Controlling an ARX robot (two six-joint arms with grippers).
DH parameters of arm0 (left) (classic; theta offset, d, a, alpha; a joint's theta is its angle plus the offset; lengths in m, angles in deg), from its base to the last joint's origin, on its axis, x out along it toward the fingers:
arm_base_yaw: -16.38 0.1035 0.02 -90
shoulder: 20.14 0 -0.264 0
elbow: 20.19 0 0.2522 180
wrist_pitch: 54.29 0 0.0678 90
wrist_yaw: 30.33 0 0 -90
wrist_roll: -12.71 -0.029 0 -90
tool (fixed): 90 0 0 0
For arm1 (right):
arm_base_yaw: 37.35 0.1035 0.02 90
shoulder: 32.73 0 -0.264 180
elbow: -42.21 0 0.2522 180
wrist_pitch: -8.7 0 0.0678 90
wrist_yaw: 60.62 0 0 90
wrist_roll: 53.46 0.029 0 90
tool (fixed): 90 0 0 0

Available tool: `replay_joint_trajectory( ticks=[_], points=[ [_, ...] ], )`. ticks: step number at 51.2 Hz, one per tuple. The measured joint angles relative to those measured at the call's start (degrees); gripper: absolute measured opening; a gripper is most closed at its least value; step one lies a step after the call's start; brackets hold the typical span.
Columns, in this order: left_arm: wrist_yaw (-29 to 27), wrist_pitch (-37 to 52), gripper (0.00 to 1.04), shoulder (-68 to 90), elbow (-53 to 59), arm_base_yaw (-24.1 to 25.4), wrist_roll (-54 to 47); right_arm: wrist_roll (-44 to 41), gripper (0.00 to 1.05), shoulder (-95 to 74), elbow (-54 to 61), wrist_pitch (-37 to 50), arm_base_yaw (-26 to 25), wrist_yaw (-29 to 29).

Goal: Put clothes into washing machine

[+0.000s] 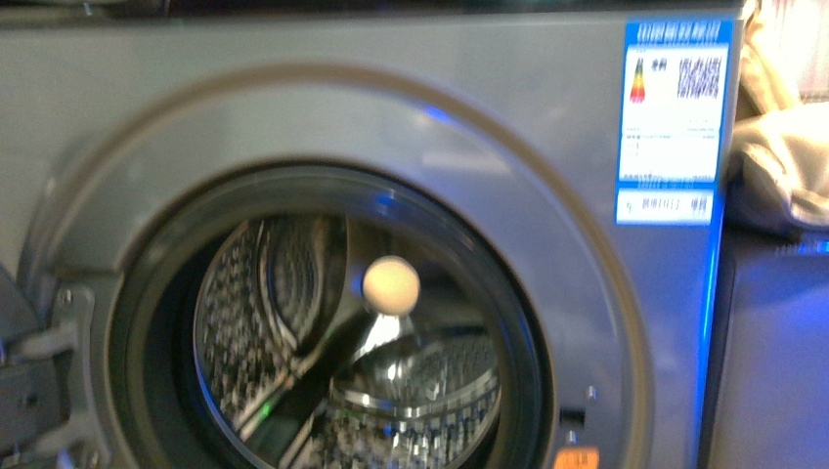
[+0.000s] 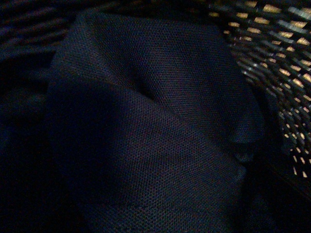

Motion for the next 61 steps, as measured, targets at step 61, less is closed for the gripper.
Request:
replay_joint_trajectory(
  ticks=[61],
  points=[
    [0.0,0.0,0.98,0.0,0.0,0.0,0.0,-3.23,0.97,-21.55,-10.43,4.61,-5.22,-2.14]
  ],
)
